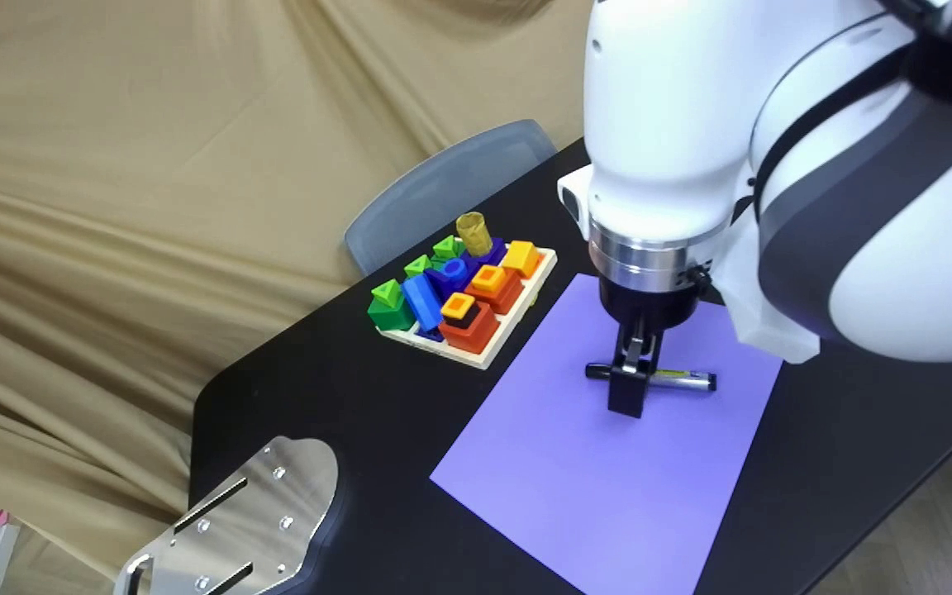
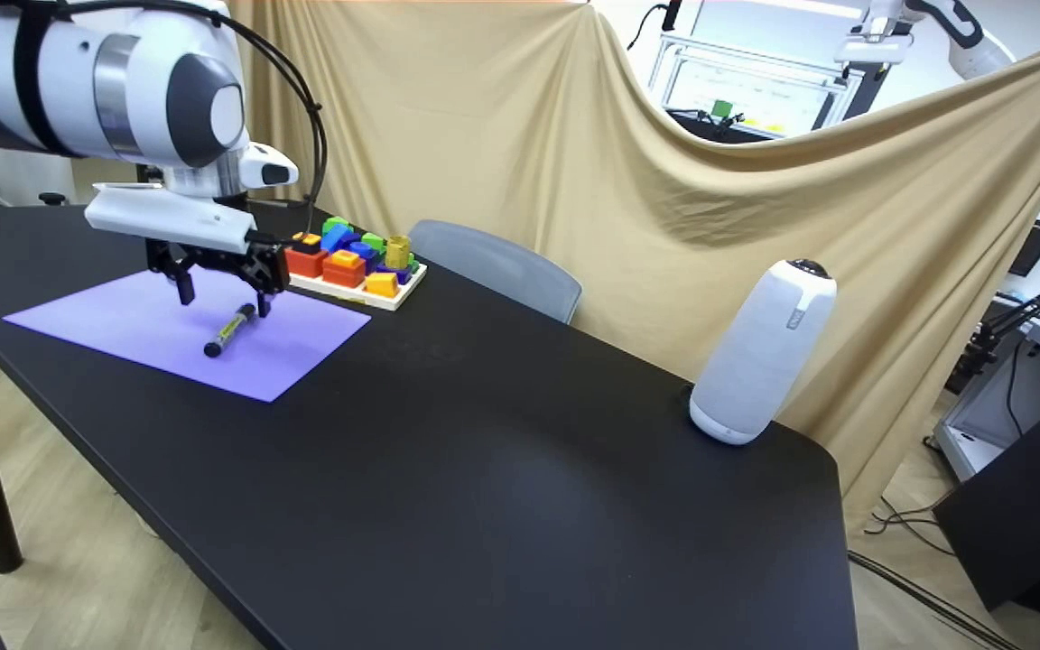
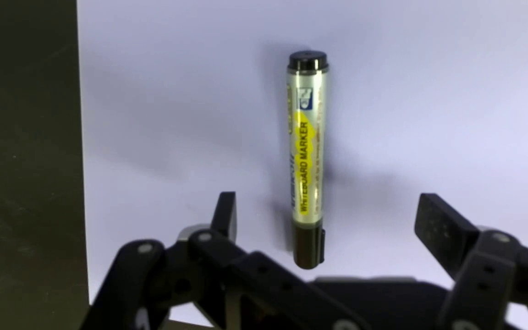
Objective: Remove the marker from the placemat on the table
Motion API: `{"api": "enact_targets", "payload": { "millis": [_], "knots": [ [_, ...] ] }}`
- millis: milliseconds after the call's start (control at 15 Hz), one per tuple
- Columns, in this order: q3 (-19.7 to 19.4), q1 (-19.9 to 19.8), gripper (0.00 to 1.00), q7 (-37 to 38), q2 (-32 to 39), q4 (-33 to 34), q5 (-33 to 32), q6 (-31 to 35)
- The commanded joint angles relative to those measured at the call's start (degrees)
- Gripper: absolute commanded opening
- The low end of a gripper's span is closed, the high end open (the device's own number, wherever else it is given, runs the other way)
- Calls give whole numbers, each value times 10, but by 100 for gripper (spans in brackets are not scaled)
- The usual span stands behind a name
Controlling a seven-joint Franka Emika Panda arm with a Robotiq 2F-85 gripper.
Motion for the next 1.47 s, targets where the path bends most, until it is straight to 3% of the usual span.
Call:
{"api": "enact_targets", "payload": {
  "millis": [0,667,733,1000,1400],
  "knots": [
    [-11,12,74,-2,27,26,-7,4],
    [-22,14,5,-6,30,34,-5,10],
    [-26,17,1,-4,25,31,-6,11],
    [-62,32,5,15,-21,9,2,2],
    [-181,64,5,83,-92,-26,3,-42]
  ]
}}
